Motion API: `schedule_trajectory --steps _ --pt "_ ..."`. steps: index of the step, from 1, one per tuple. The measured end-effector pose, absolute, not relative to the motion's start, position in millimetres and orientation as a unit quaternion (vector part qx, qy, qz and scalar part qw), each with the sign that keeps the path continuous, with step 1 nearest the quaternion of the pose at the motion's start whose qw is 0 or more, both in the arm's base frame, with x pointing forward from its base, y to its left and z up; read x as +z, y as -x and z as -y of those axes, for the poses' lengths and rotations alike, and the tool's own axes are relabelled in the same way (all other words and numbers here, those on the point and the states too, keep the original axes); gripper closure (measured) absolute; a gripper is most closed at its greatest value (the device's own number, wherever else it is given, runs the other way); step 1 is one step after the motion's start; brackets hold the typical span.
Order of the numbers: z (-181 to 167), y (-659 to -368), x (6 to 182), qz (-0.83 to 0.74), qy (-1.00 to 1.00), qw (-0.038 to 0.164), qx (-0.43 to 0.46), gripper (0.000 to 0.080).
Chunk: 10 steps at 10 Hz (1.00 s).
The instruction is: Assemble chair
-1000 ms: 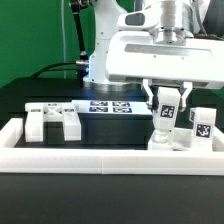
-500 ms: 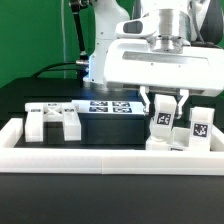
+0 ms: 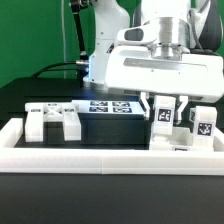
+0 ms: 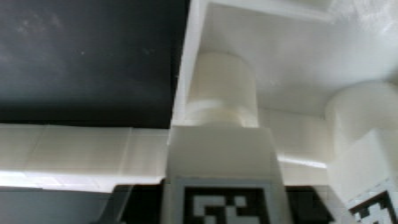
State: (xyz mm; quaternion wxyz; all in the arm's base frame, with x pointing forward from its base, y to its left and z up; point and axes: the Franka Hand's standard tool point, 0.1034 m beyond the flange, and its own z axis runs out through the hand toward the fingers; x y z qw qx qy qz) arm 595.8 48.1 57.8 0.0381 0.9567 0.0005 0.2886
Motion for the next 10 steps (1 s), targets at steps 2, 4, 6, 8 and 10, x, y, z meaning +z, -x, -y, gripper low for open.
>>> schedule_trajectory --steps 2,4,6,8,10 --pt "-47.8 -595.8 57.1 0.002 -0.96 0.036 0.278 0.0509" --pt "-48.1 -594.3 54.7 0.002 -0.962 0.035 0.272 0.029" --pt "-48.0 -594.1 54.3 0.002 -0.962 0.035 0.272 0.018" --pt "-47.0 -594.4 57.3 0.004 -0.963 0.034 0.266 0.0159" --pt "-47.0 -595.3 61.7 0.004 -0.963 0.033 0.268 0.0151"
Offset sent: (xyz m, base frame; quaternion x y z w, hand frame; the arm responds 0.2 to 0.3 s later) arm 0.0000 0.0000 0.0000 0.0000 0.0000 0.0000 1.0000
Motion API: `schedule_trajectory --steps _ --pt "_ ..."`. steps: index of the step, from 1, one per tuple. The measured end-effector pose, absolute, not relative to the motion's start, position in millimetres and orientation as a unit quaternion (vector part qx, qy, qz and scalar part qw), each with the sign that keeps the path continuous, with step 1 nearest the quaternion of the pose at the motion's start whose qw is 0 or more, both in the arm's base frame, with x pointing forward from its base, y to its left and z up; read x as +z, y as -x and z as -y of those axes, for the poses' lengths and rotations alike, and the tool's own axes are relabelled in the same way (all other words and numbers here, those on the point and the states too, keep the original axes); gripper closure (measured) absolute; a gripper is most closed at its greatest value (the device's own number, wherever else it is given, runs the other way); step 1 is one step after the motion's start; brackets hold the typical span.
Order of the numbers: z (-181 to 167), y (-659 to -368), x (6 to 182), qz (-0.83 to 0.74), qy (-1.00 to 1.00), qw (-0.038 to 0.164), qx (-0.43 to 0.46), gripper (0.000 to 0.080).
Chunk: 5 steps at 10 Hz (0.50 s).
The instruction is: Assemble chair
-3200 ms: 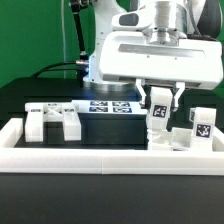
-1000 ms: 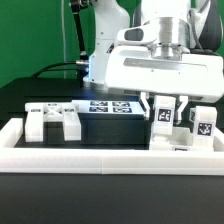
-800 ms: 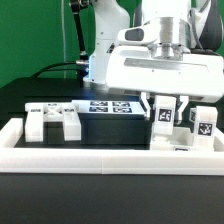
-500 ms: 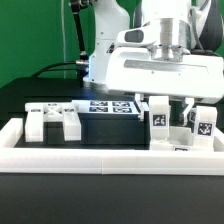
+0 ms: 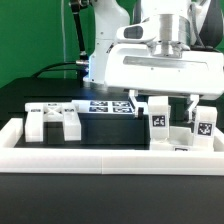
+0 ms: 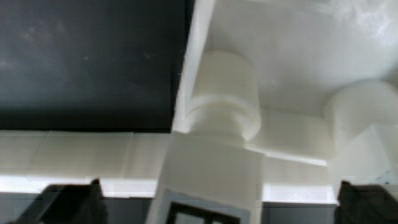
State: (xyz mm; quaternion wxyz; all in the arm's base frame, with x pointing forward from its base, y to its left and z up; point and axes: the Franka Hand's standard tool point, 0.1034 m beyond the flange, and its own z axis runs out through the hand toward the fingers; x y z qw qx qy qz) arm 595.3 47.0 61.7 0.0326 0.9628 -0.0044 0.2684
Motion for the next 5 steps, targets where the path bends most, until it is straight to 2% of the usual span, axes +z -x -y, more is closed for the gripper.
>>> schedule_trajectory --steps 5 --pt "-44 -602 93.9 0.01 -0.965 0.022 0.26 0.015"
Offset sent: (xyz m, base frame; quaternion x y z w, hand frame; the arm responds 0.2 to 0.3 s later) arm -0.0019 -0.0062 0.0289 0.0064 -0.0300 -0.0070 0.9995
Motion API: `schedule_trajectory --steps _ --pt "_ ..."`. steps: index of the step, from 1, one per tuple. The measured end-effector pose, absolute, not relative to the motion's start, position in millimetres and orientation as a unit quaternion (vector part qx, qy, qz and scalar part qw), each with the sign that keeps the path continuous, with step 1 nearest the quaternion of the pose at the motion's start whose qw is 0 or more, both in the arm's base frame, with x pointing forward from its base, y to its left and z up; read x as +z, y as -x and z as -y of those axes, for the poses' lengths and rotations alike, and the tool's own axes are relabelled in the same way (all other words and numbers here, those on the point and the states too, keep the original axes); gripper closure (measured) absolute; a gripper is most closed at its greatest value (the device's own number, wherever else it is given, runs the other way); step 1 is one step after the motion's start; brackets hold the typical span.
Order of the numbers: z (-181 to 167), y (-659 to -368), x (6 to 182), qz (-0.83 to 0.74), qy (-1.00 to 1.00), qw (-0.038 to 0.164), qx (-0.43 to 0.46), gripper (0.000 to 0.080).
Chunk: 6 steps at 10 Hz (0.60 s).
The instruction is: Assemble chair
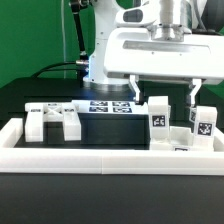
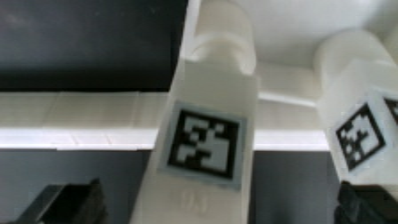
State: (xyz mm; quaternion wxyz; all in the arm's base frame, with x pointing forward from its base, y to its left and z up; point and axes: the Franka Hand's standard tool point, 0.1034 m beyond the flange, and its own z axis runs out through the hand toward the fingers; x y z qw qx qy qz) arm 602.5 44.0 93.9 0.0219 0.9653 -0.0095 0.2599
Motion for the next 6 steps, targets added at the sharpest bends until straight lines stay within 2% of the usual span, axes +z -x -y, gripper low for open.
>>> schedule_trajectory --steps 3,4,6 --pt "-46.1 -600.4 89.4 0.011 -0.973 0.015 0.229 0.015" --pt "-48.7 -596.9 84.8 0.011 -0.984 0.005 0.176 0.015" --pt "-43.5 -604.7 90.1 0.019 -0.996 -0.009 0.092 0.015"
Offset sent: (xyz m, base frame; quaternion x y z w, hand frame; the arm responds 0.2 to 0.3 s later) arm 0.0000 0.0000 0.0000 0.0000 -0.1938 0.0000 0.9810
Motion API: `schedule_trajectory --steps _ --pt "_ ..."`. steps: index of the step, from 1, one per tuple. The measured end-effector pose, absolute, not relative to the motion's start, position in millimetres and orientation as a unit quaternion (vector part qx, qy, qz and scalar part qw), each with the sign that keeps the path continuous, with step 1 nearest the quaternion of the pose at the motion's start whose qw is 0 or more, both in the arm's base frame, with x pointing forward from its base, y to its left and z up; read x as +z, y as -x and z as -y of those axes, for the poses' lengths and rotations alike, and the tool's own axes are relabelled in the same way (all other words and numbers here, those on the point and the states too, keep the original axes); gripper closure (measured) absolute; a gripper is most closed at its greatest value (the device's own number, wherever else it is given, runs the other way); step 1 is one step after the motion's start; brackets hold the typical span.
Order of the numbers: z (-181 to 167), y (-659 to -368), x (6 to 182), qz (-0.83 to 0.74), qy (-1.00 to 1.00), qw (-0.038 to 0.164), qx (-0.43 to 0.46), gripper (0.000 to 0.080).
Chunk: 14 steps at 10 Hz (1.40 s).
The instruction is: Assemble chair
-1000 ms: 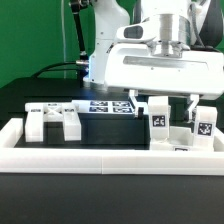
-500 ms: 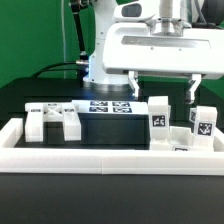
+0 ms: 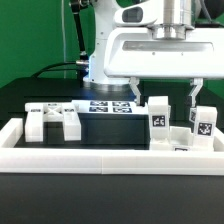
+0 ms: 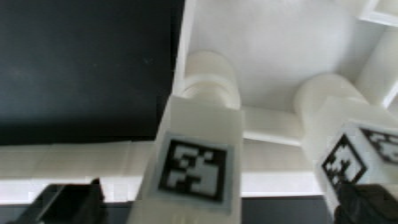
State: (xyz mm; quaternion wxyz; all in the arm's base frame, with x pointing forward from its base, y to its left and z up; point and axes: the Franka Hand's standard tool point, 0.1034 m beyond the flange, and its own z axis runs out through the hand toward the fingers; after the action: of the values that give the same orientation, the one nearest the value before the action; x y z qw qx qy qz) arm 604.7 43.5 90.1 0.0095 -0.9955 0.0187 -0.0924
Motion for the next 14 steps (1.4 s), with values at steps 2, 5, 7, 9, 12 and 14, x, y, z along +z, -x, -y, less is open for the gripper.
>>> schedule_trajectory --steps 2,5,7,9,12,14 --pt "-42 -603 91.5 -0.022 0.999 0.021 -0.018 0.015" --pt "-39 -600 89.6 -0.028 0.996 0.035 0.077 0.015" --pt "-37 -604 88.1 -0.026 0.997 0.033 0.066 0.015" --pt "-34 -612 86.0 -0.026 0.997 0.032 0.064 0.015" --pt "-32 -617 88.0 -0.028 0.997 0.032 0.059 0.015" --pt "-31 -617 86.8 -0.029 0.997 0.031 0.056 0.015"
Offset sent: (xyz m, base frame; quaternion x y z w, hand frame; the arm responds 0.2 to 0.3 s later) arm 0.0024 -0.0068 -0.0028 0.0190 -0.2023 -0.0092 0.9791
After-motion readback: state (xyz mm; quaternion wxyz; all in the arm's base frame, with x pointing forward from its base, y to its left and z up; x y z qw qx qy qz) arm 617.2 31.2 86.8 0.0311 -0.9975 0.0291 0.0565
